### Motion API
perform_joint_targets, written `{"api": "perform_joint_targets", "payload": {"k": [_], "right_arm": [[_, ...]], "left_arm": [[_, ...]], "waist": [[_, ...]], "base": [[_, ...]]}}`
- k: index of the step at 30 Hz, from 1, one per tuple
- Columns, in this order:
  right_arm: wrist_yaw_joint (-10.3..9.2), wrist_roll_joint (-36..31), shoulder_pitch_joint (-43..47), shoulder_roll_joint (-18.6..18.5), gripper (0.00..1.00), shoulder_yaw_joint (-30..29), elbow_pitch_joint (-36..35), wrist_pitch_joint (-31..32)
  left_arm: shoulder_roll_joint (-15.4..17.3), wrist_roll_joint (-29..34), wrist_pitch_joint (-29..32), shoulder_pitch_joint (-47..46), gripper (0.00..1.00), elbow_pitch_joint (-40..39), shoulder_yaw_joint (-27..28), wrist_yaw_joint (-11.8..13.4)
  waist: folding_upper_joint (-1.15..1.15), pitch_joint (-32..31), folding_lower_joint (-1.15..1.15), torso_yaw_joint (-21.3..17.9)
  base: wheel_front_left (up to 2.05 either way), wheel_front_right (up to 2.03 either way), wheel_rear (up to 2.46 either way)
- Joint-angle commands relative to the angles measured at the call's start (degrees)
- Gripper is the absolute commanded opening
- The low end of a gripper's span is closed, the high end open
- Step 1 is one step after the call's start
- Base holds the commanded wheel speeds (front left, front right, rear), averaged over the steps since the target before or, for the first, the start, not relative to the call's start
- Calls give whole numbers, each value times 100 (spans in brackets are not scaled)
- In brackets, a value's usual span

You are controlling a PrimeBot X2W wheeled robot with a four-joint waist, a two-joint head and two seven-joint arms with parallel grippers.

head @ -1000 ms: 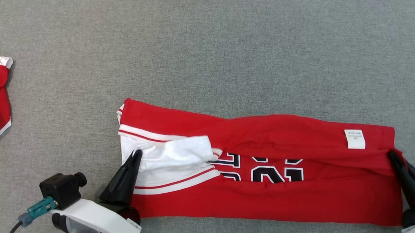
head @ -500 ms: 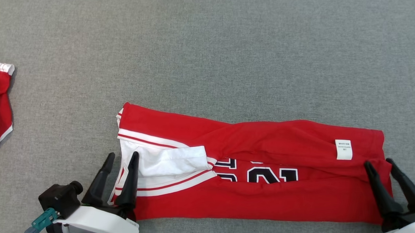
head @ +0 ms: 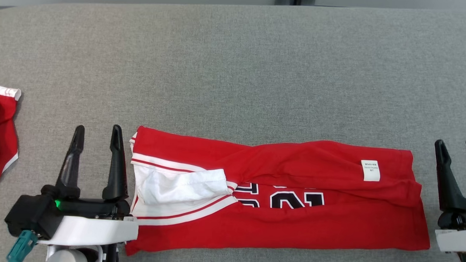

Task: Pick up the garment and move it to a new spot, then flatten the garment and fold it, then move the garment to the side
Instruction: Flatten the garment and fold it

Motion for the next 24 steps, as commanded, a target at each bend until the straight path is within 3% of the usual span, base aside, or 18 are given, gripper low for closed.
{"api": "perform_joint_targets", "payload": {"k": [1, 11, 24], "right_arm": [[2, -131, -78, 68, 100, -70, -62, -4], [2, -855, -89, 374, 100, -213, 214, 47], [2, -953, 46, 495, 100, -153, 520, -6]], "left_arm": [[43, 181, -17, -107, 100, -61, 82, 34], [256, 788, -18, 3, 100, 155, 195, -34], [203, 700, -13, 138, 100, 702, 211, -208]], "waist": [[0, -59, 0, -4], [0, -275, 0, -1], [0, -398, 0, -35]], "base": [[0, 0, 0], [0, 0, 0], [0, 0, 0]]}}
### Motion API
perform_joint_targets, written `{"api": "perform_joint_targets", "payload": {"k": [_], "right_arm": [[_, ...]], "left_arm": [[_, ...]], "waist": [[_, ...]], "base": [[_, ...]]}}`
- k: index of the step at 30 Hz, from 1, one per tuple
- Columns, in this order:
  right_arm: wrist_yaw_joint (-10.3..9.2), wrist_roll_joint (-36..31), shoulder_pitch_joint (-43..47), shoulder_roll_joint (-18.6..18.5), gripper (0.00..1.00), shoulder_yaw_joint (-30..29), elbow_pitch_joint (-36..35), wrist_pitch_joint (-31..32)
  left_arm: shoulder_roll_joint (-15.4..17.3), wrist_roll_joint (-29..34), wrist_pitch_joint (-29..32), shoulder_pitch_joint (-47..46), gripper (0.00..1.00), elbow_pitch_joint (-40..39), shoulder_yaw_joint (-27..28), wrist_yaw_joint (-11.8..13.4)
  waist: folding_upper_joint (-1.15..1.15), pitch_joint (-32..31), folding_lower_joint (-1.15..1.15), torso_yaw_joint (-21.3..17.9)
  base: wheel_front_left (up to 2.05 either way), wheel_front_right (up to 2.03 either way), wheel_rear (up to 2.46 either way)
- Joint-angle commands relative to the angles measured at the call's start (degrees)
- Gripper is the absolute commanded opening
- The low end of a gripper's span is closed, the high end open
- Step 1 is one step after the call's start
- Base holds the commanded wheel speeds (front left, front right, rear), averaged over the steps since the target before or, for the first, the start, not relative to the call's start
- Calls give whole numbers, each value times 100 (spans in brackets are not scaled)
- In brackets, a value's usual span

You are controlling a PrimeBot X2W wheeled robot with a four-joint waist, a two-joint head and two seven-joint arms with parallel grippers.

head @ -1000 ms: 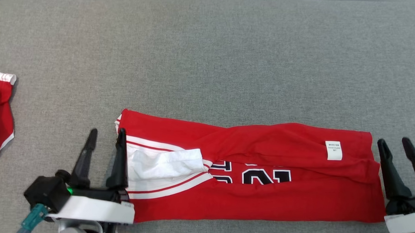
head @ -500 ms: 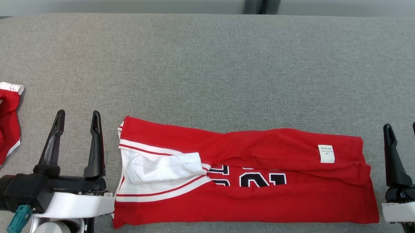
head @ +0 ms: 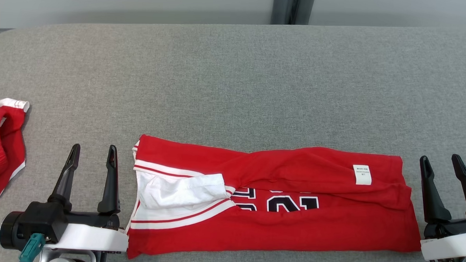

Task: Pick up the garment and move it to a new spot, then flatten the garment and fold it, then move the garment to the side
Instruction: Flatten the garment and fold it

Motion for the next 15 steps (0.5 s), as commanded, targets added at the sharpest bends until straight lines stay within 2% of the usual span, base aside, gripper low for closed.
{"api": "perform_joint_targets", "payload": {"k": [1, 12, 15], "right_arm": [[2, -19, 45, -12, 100, 2, 3, -38], [2, -18, -91, -130, 100, 54, 90, -52], [2, 1, -177, -195, 100, 179, 338, -55]], "left_arm": [[24, -20, -4, -16, 100, 25, 33, -30], [24, -15, -4, -150, 100, 83, -12, -28], [-13, -7, 2, -215, 100, 71, -58, -18]], "waist": [[0, -4, 0, -5], [0, 17, 0, -12], [0, 112, 0, 21]], "base": [[0, 0, 0], [0, 0, 0], [0, 0, 0]]}}
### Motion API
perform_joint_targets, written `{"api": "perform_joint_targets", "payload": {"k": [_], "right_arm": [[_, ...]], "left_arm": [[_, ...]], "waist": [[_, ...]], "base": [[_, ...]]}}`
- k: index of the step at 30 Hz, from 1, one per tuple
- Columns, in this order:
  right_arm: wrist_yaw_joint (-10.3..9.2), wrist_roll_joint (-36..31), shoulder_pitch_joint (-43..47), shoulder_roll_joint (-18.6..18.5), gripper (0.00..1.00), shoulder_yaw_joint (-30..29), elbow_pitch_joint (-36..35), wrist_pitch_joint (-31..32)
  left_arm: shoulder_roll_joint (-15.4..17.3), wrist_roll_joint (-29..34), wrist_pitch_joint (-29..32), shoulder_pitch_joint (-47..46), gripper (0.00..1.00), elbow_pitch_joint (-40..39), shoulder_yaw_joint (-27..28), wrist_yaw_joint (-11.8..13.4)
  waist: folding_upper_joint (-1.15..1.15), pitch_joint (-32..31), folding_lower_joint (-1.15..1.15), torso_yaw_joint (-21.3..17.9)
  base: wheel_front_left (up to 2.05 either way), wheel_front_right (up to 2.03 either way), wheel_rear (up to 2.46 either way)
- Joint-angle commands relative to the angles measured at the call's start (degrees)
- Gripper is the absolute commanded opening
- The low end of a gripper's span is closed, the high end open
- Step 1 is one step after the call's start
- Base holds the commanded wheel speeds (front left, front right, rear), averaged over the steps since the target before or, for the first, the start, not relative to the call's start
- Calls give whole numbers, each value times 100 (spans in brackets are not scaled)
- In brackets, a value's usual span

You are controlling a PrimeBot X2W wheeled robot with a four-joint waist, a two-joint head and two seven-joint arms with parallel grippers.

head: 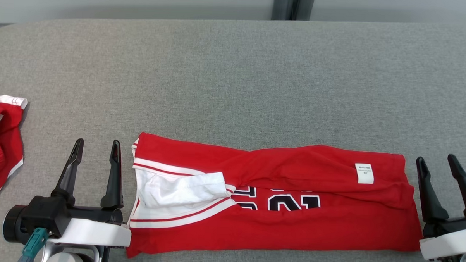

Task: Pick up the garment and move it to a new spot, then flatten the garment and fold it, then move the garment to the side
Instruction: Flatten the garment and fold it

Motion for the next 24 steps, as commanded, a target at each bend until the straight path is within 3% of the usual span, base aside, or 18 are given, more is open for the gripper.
{"api": "perform_joint_targets", "payload": {"k": [1, 10, 19, 21, 22, 23, 24], "right_arm": [[2, 52, -46, 0, 100, 44, 107, -33], [2, 485, -149, 189, 100, 446, 1266, -31], [1, 799, -287, 283, 100, 885, 1963, -8], [3, 908, -302, 298, 45, 1034, 2065, 10], [3, 987, -299, 313, 24, 1138, 2131, 17], [3, 987, -299, 313, 24, 1138, 2131, 17], [4, 1055, -314, 304, 0, 1230, 2165, 21]], "left_arm": [[-2, -3, 5, -97, 100, 0, -14, 9], [-38, 39, 7, -271, 100, 70, -79, 16], [-21, 18, 10, -241, 100, 111, -90, 61], [-10, 15, 17, -243, 100, 101, -92, 70], [-8, 12, 23, -253, 100, 96, -98, 72], [-8, 12, 23, -253, 100, 96, -98, 72], [-4, 10, 13, -266, 100, 91, -102, 71]], "waist": [[0, 39, 0, 28], [0, 199, 0, 105], [0, 254, 0, 56], [0, 258, 0, 52], [0, 258, 0, 54], [0, 258, 0, 54], [0, 260, 0, 56]], "base": [[0, 0, 0], [0, 0, 0], [0, 0, 0], [0, 0, 0], [0, 0, 0], [0, 0, 0], [0, 0, 0]]}}
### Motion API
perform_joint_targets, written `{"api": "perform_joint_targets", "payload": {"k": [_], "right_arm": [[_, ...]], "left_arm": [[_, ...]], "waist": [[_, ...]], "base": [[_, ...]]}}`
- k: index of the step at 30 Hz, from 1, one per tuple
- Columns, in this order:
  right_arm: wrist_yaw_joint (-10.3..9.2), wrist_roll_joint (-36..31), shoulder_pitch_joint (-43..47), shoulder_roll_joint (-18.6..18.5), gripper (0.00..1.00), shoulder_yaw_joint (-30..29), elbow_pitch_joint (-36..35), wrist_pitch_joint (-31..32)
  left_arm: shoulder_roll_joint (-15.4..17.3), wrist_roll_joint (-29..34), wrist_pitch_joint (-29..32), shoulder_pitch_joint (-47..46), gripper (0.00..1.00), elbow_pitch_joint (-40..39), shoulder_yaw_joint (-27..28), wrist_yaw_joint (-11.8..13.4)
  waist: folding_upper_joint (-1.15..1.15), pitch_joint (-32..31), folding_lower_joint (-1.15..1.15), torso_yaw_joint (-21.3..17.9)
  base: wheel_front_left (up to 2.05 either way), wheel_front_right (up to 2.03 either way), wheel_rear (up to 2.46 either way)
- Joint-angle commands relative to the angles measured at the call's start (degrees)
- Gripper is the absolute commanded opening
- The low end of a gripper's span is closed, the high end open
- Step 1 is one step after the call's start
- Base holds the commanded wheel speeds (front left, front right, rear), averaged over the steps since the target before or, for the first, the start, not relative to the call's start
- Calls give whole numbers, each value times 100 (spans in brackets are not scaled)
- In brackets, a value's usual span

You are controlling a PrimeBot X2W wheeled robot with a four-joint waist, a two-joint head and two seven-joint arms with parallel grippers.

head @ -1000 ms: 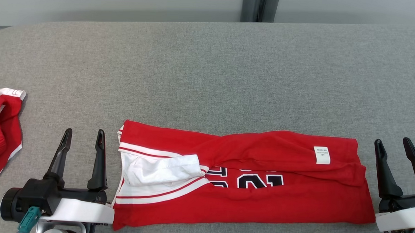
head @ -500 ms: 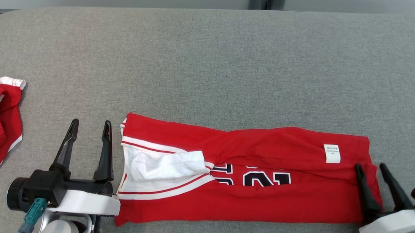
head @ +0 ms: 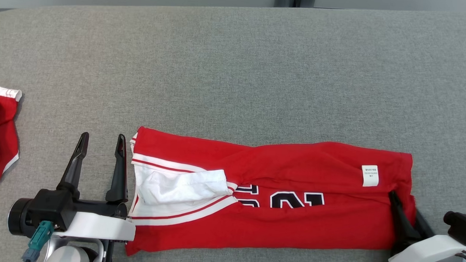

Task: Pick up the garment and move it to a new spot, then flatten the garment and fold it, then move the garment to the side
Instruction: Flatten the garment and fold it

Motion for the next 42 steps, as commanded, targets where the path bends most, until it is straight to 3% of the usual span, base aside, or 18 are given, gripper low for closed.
{"api": "perform_joint_targets", "payload": {"k": [1, 6, 19, 26, 33, 42], "right_arm": [[4, 90, 108, 79, 0, 213, 223, 114], [-12, 418, -42, -127, 0, 258, 91, 108], [-10, 467, -184, -1077, 0, -892, -142, 62], [-7, 407, -110, -1307, 0, -1009, -316, 62], [2, 323, -91, -1224, 0, -747, -1279, 270], [4, 257, -307, -387, 0, 316, -2863, 1326]], "left_arm": [[30, 16, -2, -74, 100, 1, 11, 38], [22, 12, 12, -121, 100, 11, -17, 53], [42, -15, 40, -112, 100, -50, -53, 116], [30, 21, 21, -122, 100, -66, -77, 143], [6, -9, 2, -23, 100, -94, -28, 199], [-7, -31, 3, -44, 100, -71, -85, 162]], "waist": [[0, 2, 0, 5], [0, 17, 0, -20], [0, 32, 0, -151], [0, 4, 0, -154], [0, -78, 0, -198], [0, -183, 0, -71]], "base": [[0, 0, 0], [0, 0, 0], [0, 0, 0], [0, 0, 0], [0, 0, 0], [0, 0, 0]]}}
